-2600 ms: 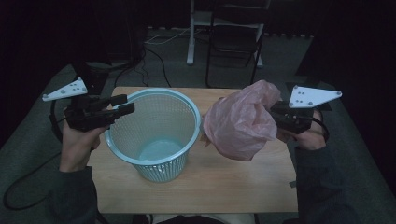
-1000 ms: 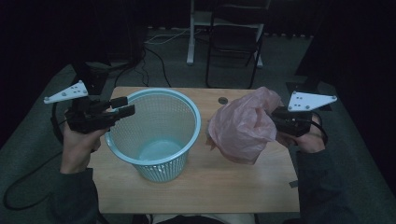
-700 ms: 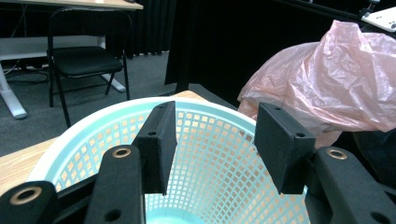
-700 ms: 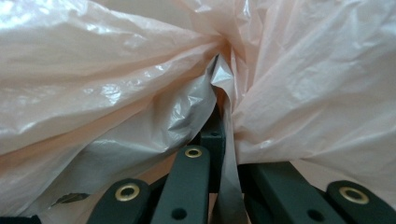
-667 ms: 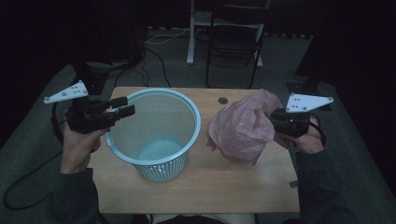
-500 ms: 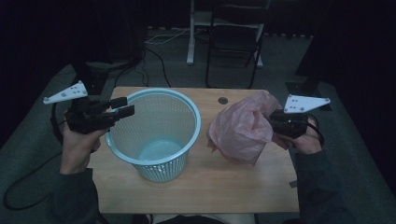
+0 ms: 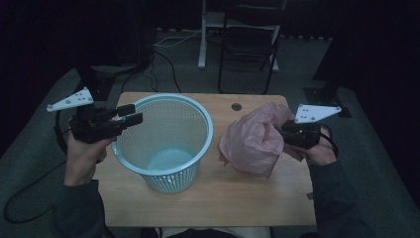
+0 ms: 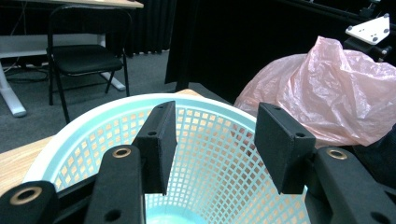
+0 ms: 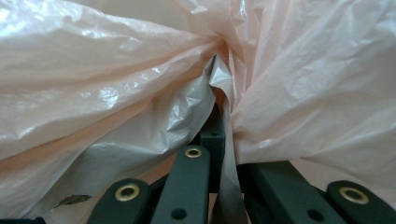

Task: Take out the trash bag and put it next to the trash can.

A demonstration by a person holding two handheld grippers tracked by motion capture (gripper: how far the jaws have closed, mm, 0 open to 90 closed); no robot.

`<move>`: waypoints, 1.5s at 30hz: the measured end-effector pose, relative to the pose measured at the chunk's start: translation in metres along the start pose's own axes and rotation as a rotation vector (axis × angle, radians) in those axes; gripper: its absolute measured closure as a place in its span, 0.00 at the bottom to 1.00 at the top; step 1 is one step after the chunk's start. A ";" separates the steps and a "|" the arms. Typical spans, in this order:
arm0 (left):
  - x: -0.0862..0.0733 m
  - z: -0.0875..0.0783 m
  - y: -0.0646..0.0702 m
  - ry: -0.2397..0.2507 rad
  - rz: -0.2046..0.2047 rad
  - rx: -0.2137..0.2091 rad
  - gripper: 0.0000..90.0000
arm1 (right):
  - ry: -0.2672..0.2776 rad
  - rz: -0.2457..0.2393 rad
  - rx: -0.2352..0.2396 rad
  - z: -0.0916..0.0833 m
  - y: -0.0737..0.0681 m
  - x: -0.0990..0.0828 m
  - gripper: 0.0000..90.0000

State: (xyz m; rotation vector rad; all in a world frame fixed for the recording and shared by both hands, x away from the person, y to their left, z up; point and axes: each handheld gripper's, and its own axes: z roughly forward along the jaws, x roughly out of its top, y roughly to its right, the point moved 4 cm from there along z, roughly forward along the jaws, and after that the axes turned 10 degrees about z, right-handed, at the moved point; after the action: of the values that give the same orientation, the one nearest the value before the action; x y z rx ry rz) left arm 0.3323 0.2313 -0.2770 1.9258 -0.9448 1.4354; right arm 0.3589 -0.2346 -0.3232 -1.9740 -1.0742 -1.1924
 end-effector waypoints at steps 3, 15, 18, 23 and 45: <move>0.000 0.000 0.000 0.000 -0.001 -0.001 0.54 | -0.005 0.001 0.001 0.002 0.001 -0.002 0.99; 0.000 0.000 0.000 -0.001 -0.001 -0.001 0.54 | -0.016 0.011 0.002 0.006 0.004 -0.007 0.99; 0.000 0.000 0.000 0.001 -0.001 -0.001 0.54 | -0.019 0.016 -0.003 0.007 0.005 -0.009 0.99; 0.000 0.000 0.000 -0.001 0.000 -0.001 0.54 | -0.026 0.023 -0.004 0.008 0.007 -0.011 0.99; 0.000 -0.003 0.000 0.002 -0.005 0.004 0.55 | -0.060 0.052 -0.006 0.022 0.014 -0.022 0.99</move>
State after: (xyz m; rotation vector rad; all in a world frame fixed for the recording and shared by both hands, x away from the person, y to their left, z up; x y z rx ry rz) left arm 0.3309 0.2336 -0.2765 1.9274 -0.9366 1.4375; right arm 0.3745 -0.2320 -0.3535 -2.0413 -1.0435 -1.1166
